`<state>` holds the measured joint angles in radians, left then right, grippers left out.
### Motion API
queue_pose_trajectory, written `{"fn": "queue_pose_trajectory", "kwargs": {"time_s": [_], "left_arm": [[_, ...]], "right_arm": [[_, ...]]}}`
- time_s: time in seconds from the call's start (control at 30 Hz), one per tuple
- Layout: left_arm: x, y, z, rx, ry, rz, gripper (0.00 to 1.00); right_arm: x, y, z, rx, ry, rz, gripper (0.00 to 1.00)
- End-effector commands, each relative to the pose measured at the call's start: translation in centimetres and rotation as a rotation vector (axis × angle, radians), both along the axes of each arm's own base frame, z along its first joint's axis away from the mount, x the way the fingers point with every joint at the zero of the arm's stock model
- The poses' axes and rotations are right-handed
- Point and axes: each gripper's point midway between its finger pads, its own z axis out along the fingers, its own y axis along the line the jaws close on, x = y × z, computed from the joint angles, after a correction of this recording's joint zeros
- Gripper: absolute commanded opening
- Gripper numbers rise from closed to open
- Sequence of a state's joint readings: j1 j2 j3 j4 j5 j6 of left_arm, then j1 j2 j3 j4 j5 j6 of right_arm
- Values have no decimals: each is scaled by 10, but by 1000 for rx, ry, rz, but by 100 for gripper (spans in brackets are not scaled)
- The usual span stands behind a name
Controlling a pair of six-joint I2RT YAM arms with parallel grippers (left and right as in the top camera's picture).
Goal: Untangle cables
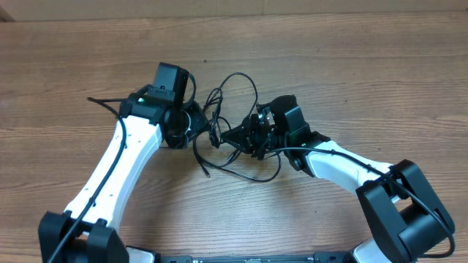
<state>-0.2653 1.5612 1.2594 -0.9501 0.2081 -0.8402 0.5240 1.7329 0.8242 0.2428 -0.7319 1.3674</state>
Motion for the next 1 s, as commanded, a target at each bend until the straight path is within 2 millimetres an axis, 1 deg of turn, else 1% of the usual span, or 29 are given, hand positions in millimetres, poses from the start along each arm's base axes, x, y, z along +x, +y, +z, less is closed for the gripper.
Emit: {"fn": "queue_pose_trajectory", "kwargs": {"time_s": [0.0, 0.03, 0.07, 0.2, 0.33, 0.47, 0.57, 0.67, 0.7, 0.8, 0.87, 0.97], "left_arm": [[3, -1, -7, 10, 22, 4, 24], [3, -1, -8, 10, 27, 3, 6], [3, -1, -8, 9, 30, 3, 4], [1, -9, -6, -33, 38, -10, 4], [-2, -20, -1, -104, 53, -32, 4], [-1, -39, 22, -279, 44, -63, 4], [6, -40, 40, -390, 39, -22, 4], [12, -31, 56, -496, 57, 62, 4], [15, -24, 61, -537, 67, 104, 4], [20, -7, 67, -604, 84, 177, 4], [23, 8, 70, -637, 96, 232, 4], [20, 31, 66, -639, 127, 318, 4]], "right_arm": [[1, -2, -5, -12, 3, -5, 4], [1, -2, -5, -15, 6, -7, 4], [1, -2, -5, -15, 6, -7, 4], [1, -2, -5, -15, 6, -7, 4], [2, -3, -6, -19, 2, -9, 4], [1, -5, -12, -45, -2, -6, 4], [-2, -9, -20, -76, 29, -18, 4], [-4, -11, -24, -98, 28, -10, 4], [-6, -12, -26, -105, 40, -10, 4], [-6, -12, -26, -107, 31, -5, 4], [-6, -12, -27, -108, 32, -4, 4], [-6, -12, -26, -107, 31, -4, 4]]}}
